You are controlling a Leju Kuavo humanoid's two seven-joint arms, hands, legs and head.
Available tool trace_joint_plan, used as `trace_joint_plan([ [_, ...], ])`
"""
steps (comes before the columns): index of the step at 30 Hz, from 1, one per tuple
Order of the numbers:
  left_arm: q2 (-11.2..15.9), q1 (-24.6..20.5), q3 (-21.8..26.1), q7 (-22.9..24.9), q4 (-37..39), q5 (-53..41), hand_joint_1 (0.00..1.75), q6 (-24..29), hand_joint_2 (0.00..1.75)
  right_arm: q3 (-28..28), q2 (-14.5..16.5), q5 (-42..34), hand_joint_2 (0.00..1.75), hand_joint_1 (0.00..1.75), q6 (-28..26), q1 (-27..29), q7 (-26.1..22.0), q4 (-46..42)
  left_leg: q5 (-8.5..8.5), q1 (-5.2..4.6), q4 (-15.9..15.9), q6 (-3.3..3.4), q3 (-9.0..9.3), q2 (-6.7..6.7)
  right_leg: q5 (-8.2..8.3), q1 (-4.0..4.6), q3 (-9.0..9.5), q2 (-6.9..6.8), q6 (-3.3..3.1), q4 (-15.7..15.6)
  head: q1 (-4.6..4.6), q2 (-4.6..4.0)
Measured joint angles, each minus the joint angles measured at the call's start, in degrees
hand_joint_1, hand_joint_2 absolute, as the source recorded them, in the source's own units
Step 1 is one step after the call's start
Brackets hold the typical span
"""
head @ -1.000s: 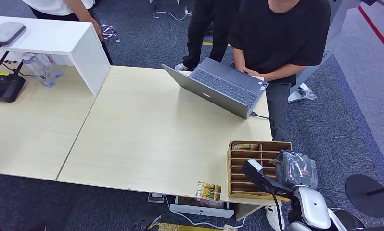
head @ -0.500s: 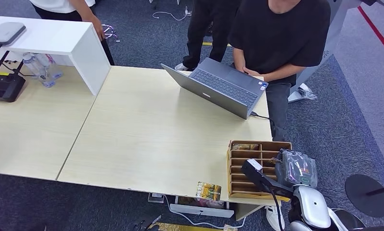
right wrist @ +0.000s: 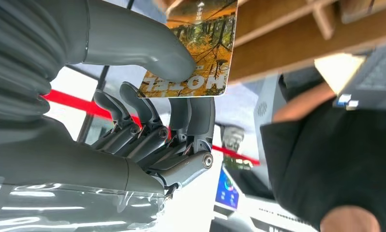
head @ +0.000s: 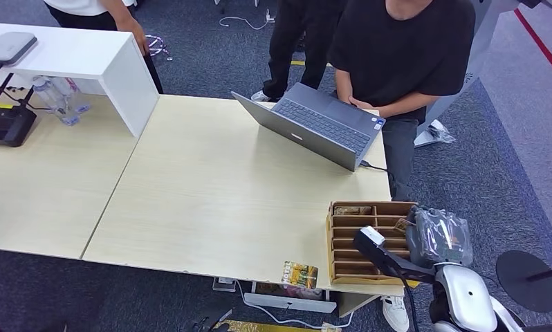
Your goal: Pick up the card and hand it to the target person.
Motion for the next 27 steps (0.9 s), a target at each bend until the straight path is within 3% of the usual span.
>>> trace_joint_plan([
  [14,-0.02,0.07,0.0,-0.17,0.0,0.01,0.0,-0.01,0.0,-2.54,-4.94,0.39,1.75,1.49,6.42,-2.24,0.0,-16.03,0.01,0.0,0.0,0.01,0.0,0.0,0.0,0.0,0.0,0.0,0.0,0.0,0.0,0.0],
  [27,-0.02,-0.14,0.0,0.31,0.0,-0.7,0.0,-0.16,0.0,-3.9,-6.18,-1.14,1.75,1.52,5.6,-5.67,-0.06,-18.81,0.01,0.0,0.0,0.02,0.01,0.0,0.01,0.0,0.0,0.02,0.01,0.0,0.0,0.0],
])
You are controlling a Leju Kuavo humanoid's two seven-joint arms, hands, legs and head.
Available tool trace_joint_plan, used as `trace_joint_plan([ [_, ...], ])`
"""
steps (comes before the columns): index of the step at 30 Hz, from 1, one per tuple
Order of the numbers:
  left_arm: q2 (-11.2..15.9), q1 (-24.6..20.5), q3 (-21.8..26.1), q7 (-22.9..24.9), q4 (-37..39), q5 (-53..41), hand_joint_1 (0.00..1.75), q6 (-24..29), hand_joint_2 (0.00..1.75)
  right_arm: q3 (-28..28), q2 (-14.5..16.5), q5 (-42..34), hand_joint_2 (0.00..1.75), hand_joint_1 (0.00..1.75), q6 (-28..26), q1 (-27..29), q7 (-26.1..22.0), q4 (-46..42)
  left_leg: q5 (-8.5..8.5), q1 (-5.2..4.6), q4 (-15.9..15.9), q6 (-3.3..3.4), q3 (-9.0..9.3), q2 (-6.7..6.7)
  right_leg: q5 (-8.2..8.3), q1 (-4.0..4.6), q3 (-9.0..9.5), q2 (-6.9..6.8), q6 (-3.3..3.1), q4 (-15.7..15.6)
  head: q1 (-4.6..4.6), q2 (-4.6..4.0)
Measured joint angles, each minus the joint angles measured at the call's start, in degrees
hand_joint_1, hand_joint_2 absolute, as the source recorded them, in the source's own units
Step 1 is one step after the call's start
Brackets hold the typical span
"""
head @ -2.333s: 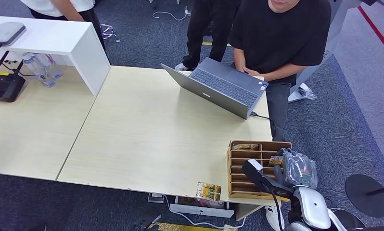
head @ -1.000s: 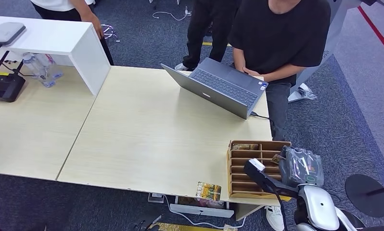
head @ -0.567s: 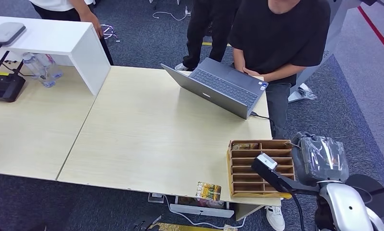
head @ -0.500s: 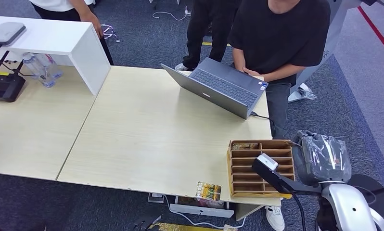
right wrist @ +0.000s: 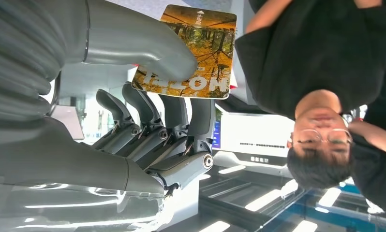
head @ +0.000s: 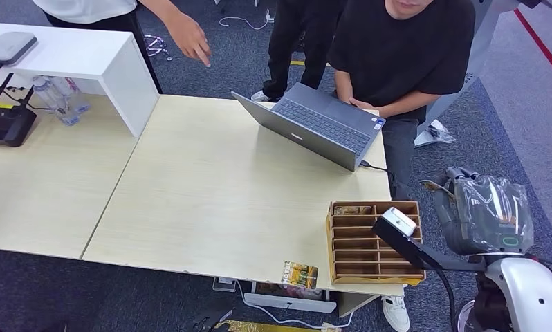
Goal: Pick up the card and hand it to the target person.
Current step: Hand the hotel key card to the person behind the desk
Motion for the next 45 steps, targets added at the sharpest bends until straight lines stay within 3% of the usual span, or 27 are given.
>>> trace_joint_plan([
  [21,-0.57,-1.26,0.0,0.91,0.0,-1.35,0.0,-0.8,0.0,-0.32,-0.01,-4.37,1.75,1.57,-1.77,-3.87,-0.03,7.35,0.0,0.0,0.0,0.0,-0.01,0.0,0.0,0.0,0.0,-0.02,0.0,0.0,-0.01,0.0],
  [45,-0.81,-1.54,0.0,1.03,0.0,-1.69,0.0,-0.78,0.0,2.35,1.22,1.24,1.75,1.57,-12.67,-4.21,-0.04,20.59,0.0,0.0,-0.01,0.0,-0.03,-0.01,0.0,0.0,0.01,-0.04,0.0,0.0,-0.01,0.0],
])
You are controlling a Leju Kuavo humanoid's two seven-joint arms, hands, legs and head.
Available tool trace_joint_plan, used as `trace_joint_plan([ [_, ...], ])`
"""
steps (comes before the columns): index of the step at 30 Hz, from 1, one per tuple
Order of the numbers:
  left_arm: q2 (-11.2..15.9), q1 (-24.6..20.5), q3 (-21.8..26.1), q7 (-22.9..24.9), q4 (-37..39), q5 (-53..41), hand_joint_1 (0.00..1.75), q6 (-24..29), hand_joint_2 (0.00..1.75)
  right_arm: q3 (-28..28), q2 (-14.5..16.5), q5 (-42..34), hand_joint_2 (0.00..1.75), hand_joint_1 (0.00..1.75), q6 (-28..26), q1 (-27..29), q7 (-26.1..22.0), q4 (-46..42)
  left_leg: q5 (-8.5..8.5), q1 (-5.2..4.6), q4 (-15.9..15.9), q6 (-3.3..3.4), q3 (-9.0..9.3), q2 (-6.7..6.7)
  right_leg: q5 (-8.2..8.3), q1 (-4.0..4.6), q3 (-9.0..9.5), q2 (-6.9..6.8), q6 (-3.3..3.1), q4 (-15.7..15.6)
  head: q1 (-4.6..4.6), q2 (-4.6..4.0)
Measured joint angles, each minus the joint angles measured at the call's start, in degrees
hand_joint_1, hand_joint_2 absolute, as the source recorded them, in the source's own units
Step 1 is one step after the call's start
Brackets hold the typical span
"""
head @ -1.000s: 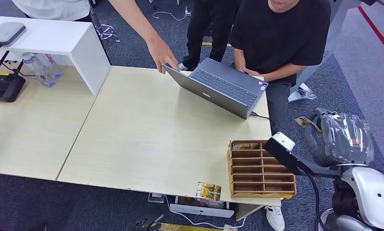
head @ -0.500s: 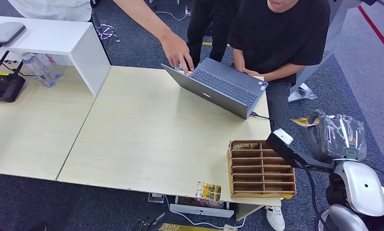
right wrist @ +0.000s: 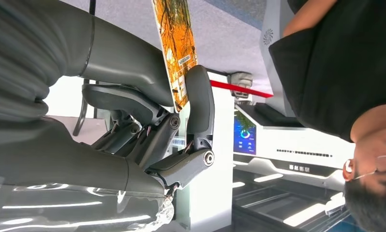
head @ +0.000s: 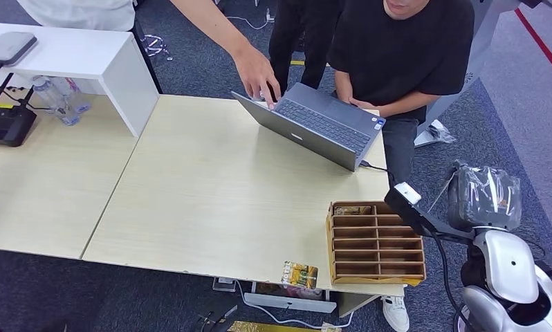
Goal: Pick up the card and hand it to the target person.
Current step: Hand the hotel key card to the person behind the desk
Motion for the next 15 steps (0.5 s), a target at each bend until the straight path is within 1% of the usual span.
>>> trace_joint_plan([
  [8,0.0,-0.02,-0.2,0.3,0.0,-0.34,0.0,0.01,0.0,0.06,1.53,-1.71,1.75,1.62,-2.5,-0.34,0.01,2.33,0.0,0.0,0.0,0.0,-0.01,-0.01,0.0,0.0,-0.01,-0.02,0.0,0.0,-0.01,0.0],
  [12,0.0,-0.02,-0.2,0.31,0.0,-0.43,0.0,0.0,0.0,-0.18,2.1,-4.5,1.75,1.7,-4.7,-0.34,0.02,2.75,0.0,0.0,0.0,0.0,-0.01,-0.01,0.0,0.0,-0.01,-0.02,0.0,0.0,-0.01,0.0],
  [15,0.0,-0.03,-0.2,0.32,0.0,-0.5,0.0,0.0,0.0,-0.76,2.7,-8.6,1.75,1.74,-7.28,-0.31,0.04,3.15,0.0,0.0,0.0,0.0,-0.01,-0.01,0.0,0.0,-0.01,-0.02,0.0,0.0,-0.01,0.0],
])
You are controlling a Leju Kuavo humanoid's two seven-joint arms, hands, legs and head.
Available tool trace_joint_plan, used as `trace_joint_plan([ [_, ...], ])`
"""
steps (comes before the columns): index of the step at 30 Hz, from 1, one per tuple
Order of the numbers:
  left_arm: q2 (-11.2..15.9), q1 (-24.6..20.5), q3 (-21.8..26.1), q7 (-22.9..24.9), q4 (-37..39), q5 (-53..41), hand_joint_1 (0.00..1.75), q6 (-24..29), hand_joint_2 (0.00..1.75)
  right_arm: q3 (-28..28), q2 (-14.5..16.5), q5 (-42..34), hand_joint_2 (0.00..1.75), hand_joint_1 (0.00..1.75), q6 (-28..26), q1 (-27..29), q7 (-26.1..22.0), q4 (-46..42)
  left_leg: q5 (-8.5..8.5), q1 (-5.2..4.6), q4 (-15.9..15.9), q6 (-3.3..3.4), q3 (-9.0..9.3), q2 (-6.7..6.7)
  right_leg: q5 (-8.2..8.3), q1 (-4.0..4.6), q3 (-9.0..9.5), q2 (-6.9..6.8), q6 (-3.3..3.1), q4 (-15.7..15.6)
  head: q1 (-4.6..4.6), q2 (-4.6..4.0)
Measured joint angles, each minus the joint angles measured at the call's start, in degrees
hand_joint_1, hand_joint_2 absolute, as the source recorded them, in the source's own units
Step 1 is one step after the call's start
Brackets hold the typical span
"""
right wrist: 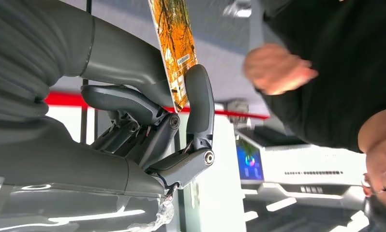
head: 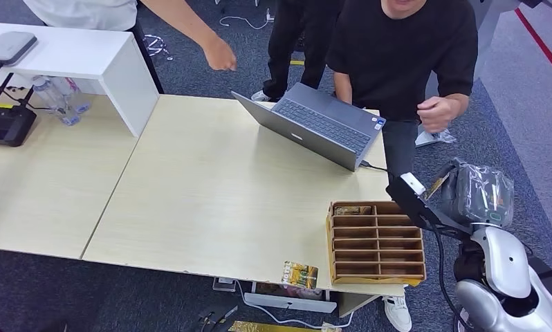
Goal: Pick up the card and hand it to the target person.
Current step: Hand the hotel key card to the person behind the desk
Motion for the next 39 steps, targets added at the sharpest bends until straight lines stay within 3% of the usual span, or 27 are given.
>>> trace_joint_plan([
  [8,-0.02,0.05,0.0,0.3,0.0,-0.02,0.0,0.32,0.0,-4.7,2.3,-23.01,1.75,1.75,-13.98,0.91,0.06,1.9,0.0,0.0,0.0,0.0,0.0,0.0,0.0,0.0,0.0,-0.01,0.0,0.0,0.0,0.0],
  [13,-0.12,0.07,0.0,0.45,0.0,-0.02,0.0,0.58,0.0,-6.97,3.17,-26.93,1.75,1.75,-20.55,1.79,0.07,3.32,0.0,-0.01,0.01,0.0,0.0,-0.01,0.0,0.0,-0.01,-0.01,0.0,0.0,0.0,0.0],
  [20,-0.46,0.06,0.0,0.69,0.0,-0.22,0.0,0.59,0.0,-8.62,3.69,-19.71,1.75,1.75,-26.75,3.14,0.07,4.75,0.0,0.0,0.01,0.0,0.01,0.0,0.0,0.0,-0.02,0.01,0.0,0.0,-0.01,0.0],
  [31,-0.7,0.05,0.0,0.98,0.0,-0.43,0.0,0.59,0.0,-9.82,3.73,-0.3,1.75,1.7,-24.83,4.39,0.07,5.9,0.0,0.0,0.01,0.0,0.01,0.01,0.0,0.0,-0.02,0.03,0.0,0.0,-0.01,0.0],
  [34,-0.8,0.05,0.0,0.96,0.0,-0.47,0.0,0.59,0.0,-9.83,3.73,1.45,1.75,1.51,-23.57,4.58,0.07,6.21,0.0,-0.01,0.01,0.0,0.01,0.01,0.0,-0.01,-0.02,0.02,0.0,0.0,-0.01,0.0],
  [38,-0.83,0.05,-0.01,0.96,0.0,-0.52,0.0,0.59,0.0,-9.83,3.74,2.33,1.75,0.09,-22.37,4.83,0.07,6.46,0.0,-0.01,0.01,0.0,0.01,0.01,0.0,-0.01,-0.02,0.02,0.0,0.0,-0.01,0.0],
  [39,-0.84,0.05,-0.01,0.96,0.0,-0.54,0.0,0.59,0.0,-9.83,3.74,2.32,1.75,0.0,-21.88,4.86,0.07,6.54,0.0,-0.01,0.01,0.0,0.01,0.01,0.0,-0.01,-0.01,0.02,0.0,0.0,-0.01,0.0],
])
